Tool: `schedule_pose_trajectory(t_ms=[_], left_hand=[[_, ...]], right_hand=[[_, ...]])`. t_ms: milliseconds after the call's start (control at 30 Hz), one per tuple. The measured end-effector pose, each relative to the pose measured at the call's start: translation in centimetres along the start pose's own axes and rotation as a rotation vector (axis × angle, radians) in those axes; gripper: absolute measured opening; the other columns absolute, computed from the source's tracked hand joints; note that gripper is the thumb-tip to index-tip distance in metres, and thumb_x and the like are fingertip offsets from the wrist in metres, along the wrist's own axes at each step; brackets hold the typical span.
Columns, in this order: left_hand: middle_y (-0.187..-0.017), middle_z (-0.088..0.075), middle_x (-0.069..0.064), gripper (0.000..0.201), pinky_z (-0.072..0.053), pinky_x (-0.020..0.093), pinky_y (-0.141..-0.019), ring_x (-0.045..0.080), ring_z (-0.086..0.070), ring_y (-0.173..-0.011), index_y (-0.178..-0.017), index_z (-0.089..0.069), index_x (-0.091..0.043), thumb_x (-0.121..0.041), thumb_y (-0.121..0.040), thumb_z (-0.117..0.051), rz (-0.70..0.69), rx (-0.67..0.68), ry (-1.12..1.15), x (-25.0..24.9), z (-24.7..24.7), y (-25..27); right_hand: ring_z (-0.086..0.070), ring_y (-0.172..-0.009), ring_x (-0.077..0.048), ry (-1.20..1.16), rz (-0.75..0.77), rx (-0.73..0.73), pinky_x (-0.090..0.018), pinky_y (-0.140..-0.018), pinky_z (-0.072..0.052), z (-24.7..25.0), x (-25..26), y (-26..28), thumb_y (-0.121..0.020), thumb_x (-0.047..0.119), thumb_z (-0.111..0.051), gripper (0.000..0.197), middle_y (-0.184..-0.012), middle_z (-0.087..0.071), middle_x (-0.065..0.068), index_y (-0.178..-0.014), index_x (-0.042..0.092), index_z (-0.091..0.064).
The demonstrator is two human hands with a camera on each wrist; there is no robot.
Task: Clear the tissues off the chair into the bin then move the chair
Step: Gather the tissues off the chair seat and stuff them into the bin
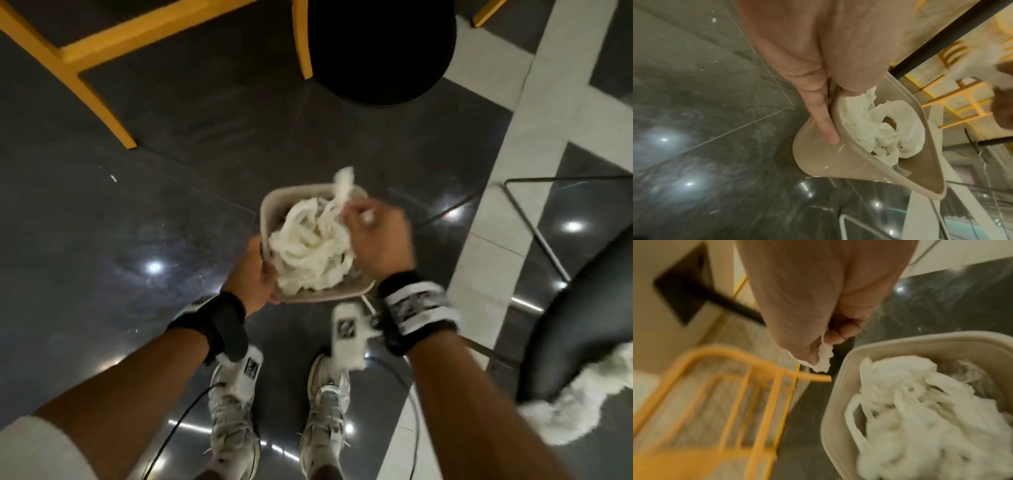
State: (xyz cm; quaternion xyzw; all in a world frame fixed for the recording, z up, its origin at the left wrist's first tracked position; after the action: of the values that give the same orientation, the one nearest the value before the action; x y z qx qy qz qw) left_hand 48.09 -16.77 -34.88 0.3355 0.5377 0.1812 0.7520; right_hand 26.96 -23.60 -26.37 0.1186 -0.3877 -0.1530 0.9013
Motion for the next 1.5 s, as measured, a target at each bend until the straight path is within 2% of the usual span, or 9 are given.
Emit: schedule_pose_trajectory(t_ms=[200, 267, 400, 533, 800, 933, 1133, 1367, 1500], left_hand=[[-0.119, -0.060, 0.002, 0.048, -0.058, 0.023, -0.051, 0.018, -0.069, -0.084, -0.146, -0.026, -0.028, -0.018, -0.103, -0.045, 0.000, 0.055, -0.197, 4.8, 0.8, 3.5], [-0.125, -0.057, -0.002, 0.054, -0.059, 0.025, -0.055, 0.022, -0.069, -0.090, -0.150, -0.021, -0.032, -0.021, -0.103, -0.044, 0.006, 0.092, -0.206, 5.5, 0.8, 3.9], [-0.129, -0.062, 0.007, 0.045, -0.057, 0.041, -0.085, 0.034, -0.065, -0.111, -0.146, -0.035, -0.022, -0.027, -0.103, -0.045, 0.041, 0.042, -0.355, 4.4, 1.2, 4.2], [-0.151, -0.045, 0.015, 0.059, -0.039, 0.040, -0.111, 0.034, -0.046, -0.137, -0.152, -0.031, -0.012, -0.027, -0.098, -0.050, 0.138, -0.064, -0.533, 1.1, 2.3, 5.2], [-0.138, -0.052, 0.012, 0.051, -0.039, 0.043, -0.107, 0.034, -0.049, -0.127, -0.136, -0.048, -0.014, -0.011, -0.086, -0.057, -0.489, 0.113, -0.917, -20.2, -10.2, 11.9], [-0.154, -0.034, 0.002, 0.069, -0.032, 0.043, -0.111, 0.027, -0.036, -0.139, -0.149, -0.035, -0.023, -0.016, -0.084, -0.058, -0.820, 0.380, -1.124, -29.1, -23.8, 15.5], [-0.165, 0.015, -0.007, 0.113, -0.038, 0.055, -0.103, 0.031, -0.015, -0.142, -0.152, -0.003, -0.048, -0.024, -0.069, -0.074, -0.879, 0.667, -1.648, -27.7, -34.4, 16.8], [-0.114, -0.056, 0.001, 0.029, -0.048, 0.043, -0.092, 0.027, -0.056, -0.111, -0.107, -0.065, -0.018, 0.000, -0.084, -0.058, -0.921, 0.777, -1.250, -31.1, -37.1, 16.1], [-0.116, -0.054, -0.003, 0.029, -0.043, 0.041, -0.098, 0.020, -0.045, -0.112, -0.106, -0.059, -0.021, -0.006, -0.082, -0.053, -1.010, 0.487, -0.967, -34.8, -38.6, 15.8]], right_hand=[[-0.037, -0.142, -0.030, 0.625, -0.003, 0.682, -0.048, -0.119, -0.028, -15.0, -6.0, 7.0, -0.096, 0.039, -0.041, 0.057, -0.156, -0.039, -0.009, -0.151, 0.027, -0.034], [-0.010, -0.153, -0.025, 0.575, -0.112, 0.726, -0.052, -0.124, -0.013, -16.4, -8.2, 8.3, -0.091, 0.058, -0.042, 0.077, -0.167, -0.009, 0.004, -0.155, 0.043, -0.002], [-0.027, -0.149, -0.031, 0.466, -0.222, 0.706, -0.048, -0.121, -0.025, -14.2, -5.9, 8.9, -0.096, 0.032, -0.050, 0.067, -0.164, -0.021, -0.006, -0.156, 0.022, -0.024], [-0.022, -0.151, -0.032, 0.306, -0.228, 0.662, -0.045, -0.121, -0.027, -9.1, -1.7, 10.3, -0.097, 0.025, -0.049, 0.079, -0.168, 0.013, -0.003, -0.160, 0.017, -0.003], [-0.067, -0.110, -0.024, -0.131, -0.245, 0.192, -0.029, -0.098, -0.050, 14.1, -0.5, 14.4, -0.090, 0.025, -0.049, 0.035, -0.116, -0.074, -0.004, -0.120, 0.020, -0.066], [-0.069, -0.100, -0.025, -0.130, -0.326, 0.000, -0.031, -0.088, -0.052, 24.8, -5.9, 16.8, -0.087, 0.020, -0.050, 0.030, -0.103, -0.076, -0.005, -0.109, 0.019, -0.070], [-0.068, -0.103, -0.025, -0.034, -0.389, -0.122, -0.034, -0.090, -0.052, 34.1, -16.4, 21.2, -0.094, 0.023, -0.054, 0.023, -0.111, -0.073, -0.006, -0.114, 0.020, -0.066], [-0.060, -0.114, -0.025, 0.126, -0.200, -0.118, -0.040, -0.090, -0.056, 35.6, -18.0, 20.0, -0.081, 0.026, -0.074, 0.071, -0.149, -0.028, 0.002, -0.140, 0.022, -0.036], [-0.062, -0.111, -0.024, 0.016, -0.199, -0.083, -0.040, -0.091, -0.053, 34.2, -17.4, 16.9, -0.089, 0.025, -0.060, 0.051, -0.129, -0.060, -0.003, -0.137, 0.028, -0.042]])
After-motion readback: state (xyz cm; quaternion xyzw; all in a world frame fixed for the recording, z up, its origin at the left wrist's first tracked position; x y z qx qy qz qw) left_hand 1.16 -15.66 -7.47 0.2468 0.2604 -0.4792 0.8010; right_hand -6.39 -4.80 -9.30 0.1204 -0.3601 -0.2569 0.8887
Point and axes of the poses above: each hand's wrist, its own y-axis away from the middle knuckle, its own z-axis out of the back of the hand, x = y × z, the point moved 5 cm from there along -y, towards the middle knuckle
